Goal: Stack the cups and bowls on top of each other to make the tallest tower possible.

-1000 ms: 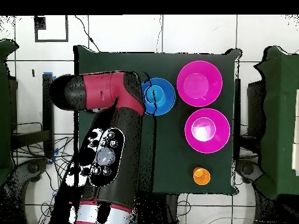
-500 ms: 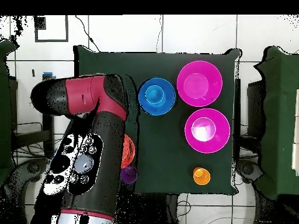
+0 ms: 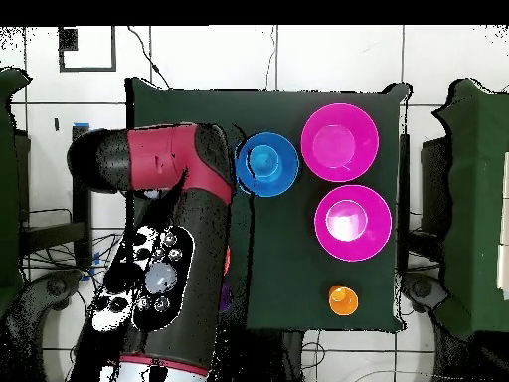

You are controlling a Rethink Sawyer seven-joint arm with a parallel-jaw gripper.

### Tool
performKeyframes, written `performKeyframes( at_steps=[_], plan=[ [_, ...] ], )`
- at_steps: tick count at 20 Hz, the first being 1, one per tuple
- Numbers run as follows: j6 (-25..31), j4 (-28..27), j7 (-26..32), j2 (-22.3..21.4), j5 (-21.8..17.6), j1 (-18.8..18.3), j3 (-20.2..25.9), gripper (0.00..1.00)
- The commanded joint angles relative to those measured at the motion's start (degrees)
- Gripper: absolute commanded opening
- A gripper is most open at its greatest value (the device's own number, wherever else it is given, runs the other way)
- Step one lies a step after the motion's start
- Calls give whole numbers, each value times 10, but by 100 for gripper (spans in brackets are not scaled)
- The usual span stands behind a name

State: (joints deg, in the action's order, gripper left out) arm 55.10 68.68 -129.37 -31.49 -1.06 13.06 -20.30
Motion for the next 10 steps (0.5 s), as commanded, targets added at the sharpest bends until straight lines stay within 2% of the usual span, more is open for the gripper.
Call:
performKeyframes(
  at_steps=[1, 10],
  plan=[
    [-4, 34, 42, 4, -15, -63, 59, 100],
    [-31, 41, 107, -2, -41, -122, 86, 100]
  ],
)
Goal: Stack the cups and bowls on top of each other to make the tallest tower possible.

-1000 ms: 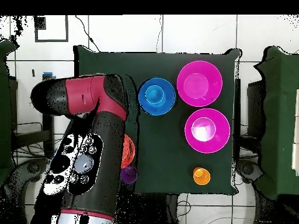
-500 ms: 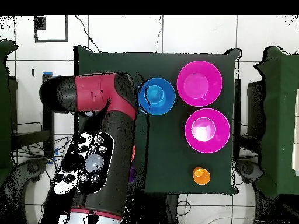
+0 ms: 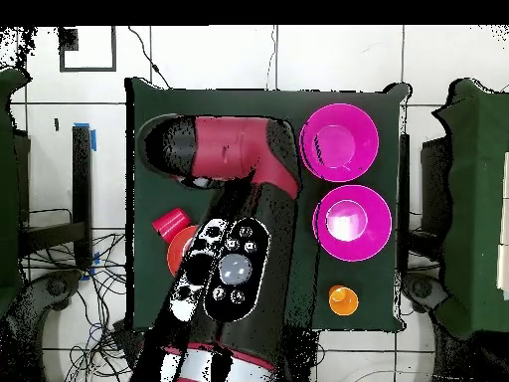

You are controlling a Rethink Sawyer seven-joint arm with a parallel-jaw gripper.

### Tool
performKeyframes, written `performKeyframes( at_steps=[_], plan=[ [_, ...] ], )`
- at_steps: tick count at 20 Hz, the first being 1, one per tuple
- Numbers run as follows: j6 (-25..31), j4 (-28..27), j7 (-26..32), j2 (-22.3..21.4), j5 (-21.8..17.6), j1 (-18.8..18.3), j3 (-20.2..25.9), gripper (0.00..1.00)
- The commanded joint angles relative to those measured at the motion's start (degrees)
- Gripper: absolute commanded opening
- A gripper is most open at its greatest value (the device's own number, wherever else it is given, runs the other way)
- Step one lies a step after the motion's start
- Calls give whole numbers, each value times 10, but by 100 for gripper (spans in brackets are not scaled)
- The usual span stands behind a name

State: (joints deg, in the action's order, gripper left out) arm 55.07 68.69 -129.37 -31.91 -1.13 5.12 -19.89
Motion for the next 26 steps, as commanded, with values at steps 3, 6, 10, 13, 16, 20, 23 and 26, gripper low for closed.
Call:
performKeyframes(
  at_steps=[3, 6, 10, 13, 16, 20, 23, 26],
  plan=[
    [-21, 34, 123, -2, -48, -53, 87, 100],
    [-19, 29, 134, -3, -58, -63, 91, 100],
    [-20, 22, 143, -3, -76, -73, 93, 100],
    [-18, 19, 127, 4, -86, -80, 88, 100],
    [-21, 22, 92, 9, -97, -77, 71, 100],
    [-46, 37, 79, 15, -109, -82, 71, 100],
    [-62, 41, 68, 22, -119, -81, 69, 100],
    [-65, 40, 62, 30, -124, -82, 67, 100]
  ],
)
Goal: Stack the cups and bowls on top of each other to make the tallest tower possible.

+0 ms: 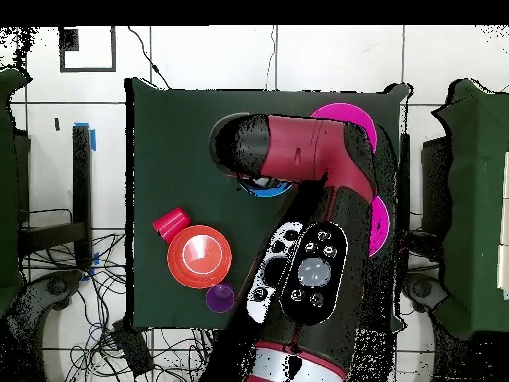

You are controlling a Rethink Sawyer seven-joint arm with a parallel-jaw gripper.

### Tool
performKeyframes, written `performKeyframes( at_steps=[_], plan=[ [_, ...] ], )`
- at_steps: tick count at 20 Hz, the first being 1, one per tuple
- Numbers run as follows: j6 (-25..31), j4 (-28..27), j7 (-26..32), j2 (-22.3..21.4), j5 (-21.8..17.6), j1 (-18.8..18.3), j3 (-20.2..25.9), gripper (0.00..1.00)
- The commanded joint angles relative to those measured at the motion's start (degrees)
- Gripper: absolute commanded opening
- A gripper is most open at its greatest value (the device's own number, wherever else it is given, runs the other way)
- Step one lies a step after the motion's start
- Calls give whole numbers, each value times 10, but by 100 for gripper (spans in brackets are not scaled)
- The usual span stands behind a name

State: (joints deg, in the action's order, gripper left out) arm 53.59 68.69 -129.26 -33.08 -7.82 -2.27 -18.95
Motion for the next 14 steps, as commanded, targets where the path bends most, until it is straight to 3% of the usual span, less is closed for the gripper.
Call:
performKeyframes(
  at_steps=[1, 14],
  plan=[
    [-52, 40, 60, 43, -59, -8, 57, 100],
    [-114, 48, 50, 80, -75, -29, 61, 100]
  ],
)
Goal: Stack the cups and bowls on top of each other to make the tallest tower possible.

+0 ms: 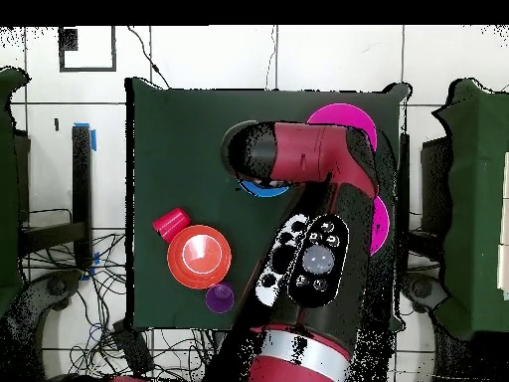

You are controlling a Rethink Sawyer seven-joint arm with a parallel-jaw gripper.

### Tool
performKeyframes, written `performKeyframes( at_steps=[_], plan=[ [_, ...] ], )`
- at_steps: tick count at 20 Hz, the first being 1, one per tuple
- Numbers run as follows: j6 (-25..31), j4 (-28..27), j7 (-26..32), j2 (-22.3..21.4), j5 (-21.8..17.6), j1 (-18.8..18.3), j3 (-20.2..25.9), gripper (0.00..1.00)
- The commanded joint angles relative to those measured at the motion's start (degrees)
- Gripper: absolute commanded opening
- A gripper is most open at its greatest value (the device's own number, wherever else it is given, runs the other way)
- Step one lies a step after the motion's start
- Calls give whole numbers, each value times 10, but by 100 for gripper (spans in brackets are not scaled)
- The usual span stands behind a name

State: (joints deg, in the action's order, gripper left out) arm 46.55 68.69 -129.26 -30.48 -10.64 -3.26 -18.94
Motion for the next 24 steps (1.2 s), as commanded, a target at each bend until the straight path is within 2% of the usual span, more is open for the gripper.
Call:
performKeyframes(
  at_steps=[1, 19, 24],
  plan=[
    [-46, 47, 51, 57, -47, -22, 62, 100],
    [-90, 78, 47, 66, -44, -40, 74, 100],
    [-130, 91, 35, 79, -44, -49, 81, 100]
  ],
)
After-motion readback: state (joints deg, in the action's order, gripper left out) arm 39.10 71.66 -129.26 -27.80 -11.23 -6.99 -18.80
